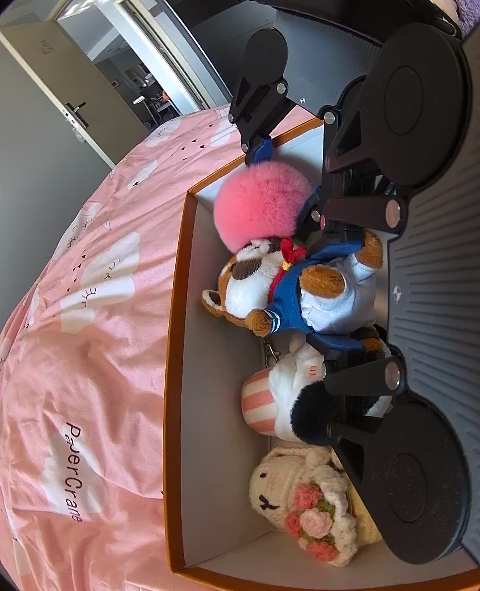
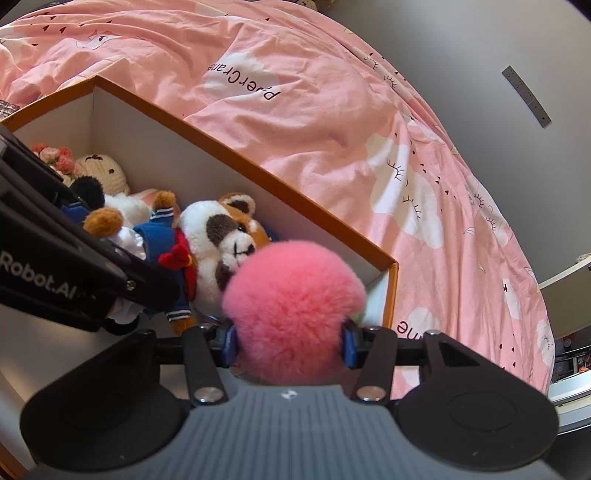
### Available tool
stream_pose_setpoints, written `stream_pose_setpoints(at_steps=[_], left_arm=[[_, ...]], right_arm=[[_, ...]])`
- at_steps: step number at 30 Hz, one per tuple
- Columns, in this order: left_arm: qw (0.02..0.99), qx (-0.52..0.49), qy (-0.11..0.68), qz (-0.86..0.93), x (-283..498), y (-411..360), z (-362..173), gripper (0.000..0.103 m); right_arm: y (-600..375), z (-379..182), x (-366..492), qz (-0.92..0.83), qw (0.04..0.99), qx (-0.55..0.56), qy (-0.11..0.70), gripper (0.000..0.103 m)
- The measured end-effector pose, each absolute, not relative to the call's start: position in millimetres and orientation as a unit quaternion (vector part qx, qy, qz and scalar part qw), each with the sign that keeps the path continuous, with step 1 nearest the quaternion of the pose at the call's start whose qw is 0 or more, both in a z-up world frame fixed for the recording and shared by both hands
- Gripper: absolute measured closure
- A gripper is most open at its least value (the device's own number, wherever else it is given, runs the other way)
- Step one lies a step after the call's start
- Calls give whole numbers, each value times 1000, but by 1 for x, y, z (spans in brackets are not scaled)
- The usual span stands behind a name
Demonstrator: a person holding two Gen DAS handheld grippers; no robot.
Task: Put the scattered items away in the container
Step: 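Lower both held toys into the orange box and open both tools, then withdraw both tools from the box toward the remaining items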
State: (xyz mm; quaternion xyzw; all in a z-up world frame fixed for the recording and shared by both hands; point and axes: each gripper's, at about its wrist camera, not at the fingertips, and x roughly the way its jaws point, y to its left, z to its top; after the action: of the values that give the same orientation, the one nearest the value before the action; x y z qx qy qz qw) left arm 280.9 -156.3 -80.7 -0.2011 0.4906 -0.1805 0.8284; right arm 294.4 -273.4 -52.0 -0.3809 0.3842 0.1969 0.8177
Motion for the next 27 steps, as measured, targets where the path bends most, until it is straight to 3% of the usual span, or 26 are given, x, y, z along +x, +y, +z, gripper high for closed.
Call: stream_pose_setpoints(at_steps=[5, 11, 15, 17, 22, 27], left_arm=[[821, -196, 502, -191, 284, -161, -85, 52], [809, -195, 512, -215, 279, -155, -79, 50], [806, -180, 509, -243, 269, -152, -67, 51], [802, -167, 512, -257, 264, -153, -63, 65], [779, -153, 538, -283, 262, -158, -70, 77], [757, -132, 564, -304, 266, -167, -78, 80]], right_arm=[[-274, -53, 293, 197, 812, -393, 384, 37], [-292, -35, 289, 216, 830, -314, 407, 40], [-300, -26, 280, 235, 830, -260, 435, 52], [-301, -25, 276, 242, 823, -245, 452, 60], [-298, -35, 274, 240, 791, -245, 506, 79], [-286, -51, 279, 242, 749, -293, 543, 84]])
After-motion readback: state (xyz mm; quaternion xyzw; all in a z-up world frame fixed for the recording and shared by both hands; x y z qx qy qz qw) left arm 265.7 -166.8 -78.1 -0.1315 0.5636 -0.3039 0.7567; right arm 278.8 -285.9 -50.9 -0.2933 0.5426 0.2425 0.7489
